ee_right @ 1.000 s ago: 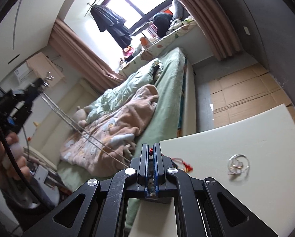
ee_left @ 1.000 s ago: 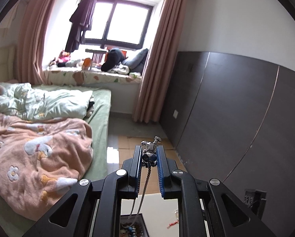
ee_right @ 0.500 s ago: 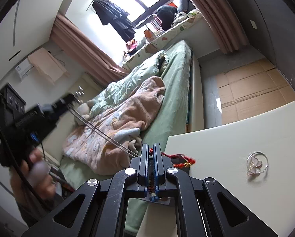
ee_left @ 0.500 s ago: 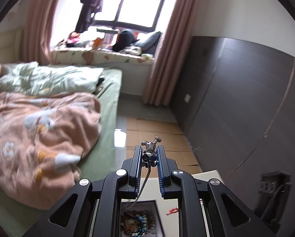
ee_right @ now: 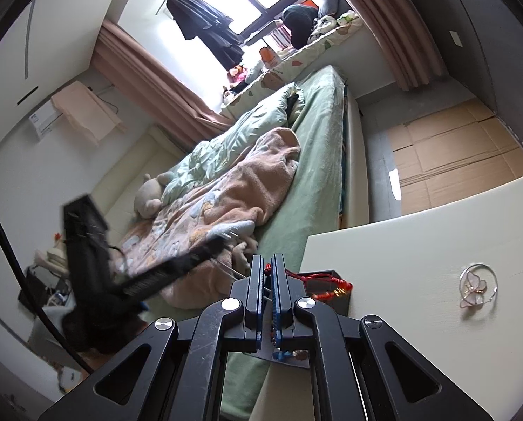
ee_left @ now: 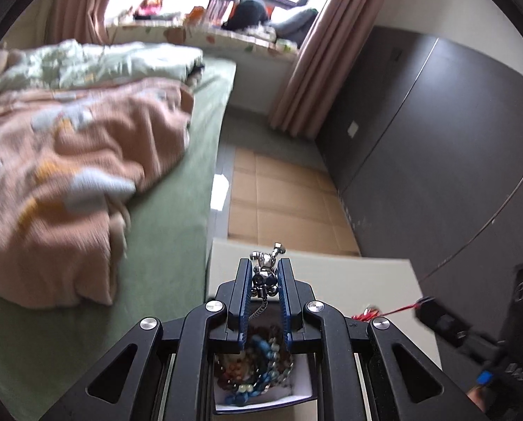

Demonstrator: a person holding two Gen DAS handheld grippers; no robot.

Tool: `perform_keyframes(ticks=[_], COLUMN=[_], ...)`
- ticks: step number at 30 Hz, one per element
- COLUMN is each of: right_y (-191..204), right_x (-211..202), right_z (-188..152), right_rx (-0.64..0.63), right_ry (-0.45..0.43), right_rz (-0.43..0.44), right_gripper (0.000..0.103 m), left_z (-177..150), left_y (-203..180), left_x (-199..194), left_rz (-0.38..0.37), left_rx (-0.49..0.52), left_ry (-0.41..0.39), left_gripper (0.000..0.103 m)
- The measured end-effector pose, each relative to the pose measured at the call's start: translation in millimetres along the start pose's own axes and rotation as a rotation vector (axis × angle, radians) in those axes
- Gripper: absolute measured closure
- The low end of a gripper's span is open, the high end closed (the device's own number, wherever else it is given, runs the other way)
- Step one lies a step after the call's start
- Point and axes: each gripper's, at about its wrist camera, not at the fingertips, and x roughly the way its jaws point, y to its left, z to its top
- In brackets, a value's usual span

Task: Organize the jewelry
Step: 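Lower both items into the black box and open both tools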

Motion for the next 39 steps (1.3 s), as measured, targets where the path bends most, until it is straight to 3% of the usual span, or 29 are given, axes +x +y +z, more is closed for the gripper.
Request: perform_keyframes(ticks=[4,9,11,20,22,23,24,31,33,39], right_y=[7,12,14,25,23,20,14,-2,-4,-14], right_x=[5,17,23,47,60,66,70,49,41,15], right_z=[-2,-7,-9,-13,-14,-15,-17,-16,-15,-13], right_rx=[-0.016,-0.018,-0.018,-0.022,-0.017,0.001,0.034,0.074,0.072,0.069], right_ry=[-0.005,-0.001,0.001,-0.05,0.009,0.05,0.074,0.066,0.06,0.066], right_rz=[0.002,-0.008,-0.014,-0.006,-0.026,-0.04,-0.054,-0.095,-0.112,-0.159], right_gripper=[0.097,0.097,0.097,0.097,0.085,0.065,0.054,0.048,0.04,0.038], left_z=[-3,0,2,7,7,8,8,5,5,1], left_y=[14,31,37,59,59,59,57,49,44,24], left_x=[12,0,-9,-21,-21,-21,-22,-21,-19,-15], left_rz=[-0.011,-0.037,-0.038,-0.039,-0.041,-0.041,-0.04,-0.042,-0.045,-0.05], left_rx=[-0.046,-0.116,-0.135,-0.211,-0.205,-0.202,-0.195,-0.18,-0.169,-0.126], left_ry=[0.058,0.026,-0.002,-0.029,-0.027,-0.027,-0.027,-0.021,-0.015,-0.005], left_gripper=[0.085,0.057,0.051,0.05,0.05,0.05,0.05,0.05,0.05,0.049])
